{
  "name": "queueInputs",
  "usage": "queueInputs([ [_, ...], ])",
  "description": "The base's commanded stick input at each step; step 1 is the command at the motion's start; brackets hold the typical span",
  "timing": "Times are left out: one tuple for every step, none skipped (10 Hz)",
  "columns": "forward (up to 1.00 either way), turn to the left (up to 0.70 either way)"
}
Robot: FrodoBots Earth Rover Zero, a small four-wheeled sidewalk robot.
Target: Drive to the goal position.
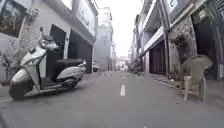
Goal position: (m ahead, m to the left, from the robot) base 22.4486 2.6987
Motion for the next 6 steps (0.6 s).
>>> queueInputs([
  [1.00,0.00],
  [1.00,-0.17],
  [1.00,-0.40],
  [1.00,-0.40],
  [1.00,-0.40],
  [1.00,-0.40],
])
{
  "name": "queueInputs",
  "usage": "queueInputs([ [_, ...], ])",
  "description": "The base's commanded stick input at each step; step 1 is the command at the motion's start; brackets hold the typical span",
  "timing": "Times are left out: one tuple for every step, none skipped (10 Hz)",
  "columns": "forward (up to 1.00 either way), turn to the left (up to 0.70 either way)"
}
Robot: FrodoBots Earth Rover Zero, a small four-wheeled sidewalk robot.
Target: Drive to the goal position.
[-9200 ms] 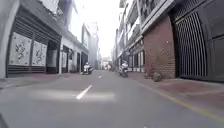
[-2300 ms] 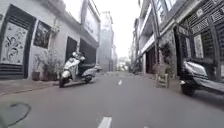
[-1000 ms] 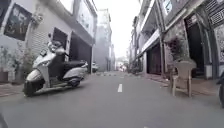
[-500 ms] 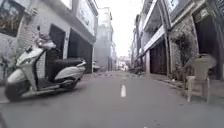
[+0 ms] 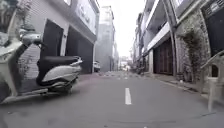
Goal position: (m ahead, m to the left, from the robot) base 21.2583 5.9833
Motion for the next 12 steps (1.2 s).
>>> queueInputs([
  [1.00,-0.40],
  [1.00,-0.40],
  [1.00,-0.40],
  [1.00,-0.40],
  [1.00,-0.40],
  [1.00,-0.40],
  [1.00,-0.31],
  [1.00,-0.15],
  [1.00,0.00],
  [1.00,0.00],
  [1.00,0.00],
  [1.00,0.00],
])
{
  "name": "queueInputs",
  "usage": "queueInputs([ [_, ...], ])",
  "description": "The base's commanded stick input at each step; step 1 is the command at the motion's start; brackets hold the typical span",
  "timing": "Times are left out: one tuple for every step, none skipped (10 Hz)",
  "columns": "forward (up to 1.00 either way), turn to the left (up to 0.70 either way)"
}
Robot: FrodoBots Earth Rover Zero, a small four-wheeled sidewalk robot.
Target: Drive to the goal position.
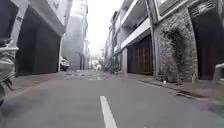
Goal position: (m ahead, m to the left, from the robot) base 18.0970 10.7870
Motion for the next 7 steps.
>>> queueInputs([
  [1.00,0.00],
  [1.00,0.00],
  [1.00,0.00],
  [1.00,0.00],
  [1.00,0.00],
  [1.00,0.00],
  [1.00,-0.01],
])
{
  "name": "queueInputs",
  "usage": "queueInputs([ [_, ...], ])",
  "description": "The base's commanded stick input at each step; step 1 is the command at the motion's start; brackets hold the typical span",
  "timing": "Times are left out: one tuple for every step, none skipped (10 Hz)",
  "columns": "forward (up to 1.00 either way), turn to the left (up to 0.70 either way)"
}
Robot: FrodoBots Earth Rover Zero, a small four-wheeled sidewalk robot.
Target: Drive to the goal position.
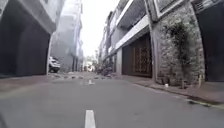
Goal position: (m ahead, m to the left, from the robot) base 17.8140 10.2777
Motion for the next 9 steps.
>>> queueInputs([
  [1.00,-0.09],
  [1.00,-0.17],
  [1.00,-0.35],
  [1.00,-0.40],
  [1.00,-0.28],
  [1.00,-0.08],
  [1.00,0.00],
  [1.00,0.00],
  [1.00,0.00],
])
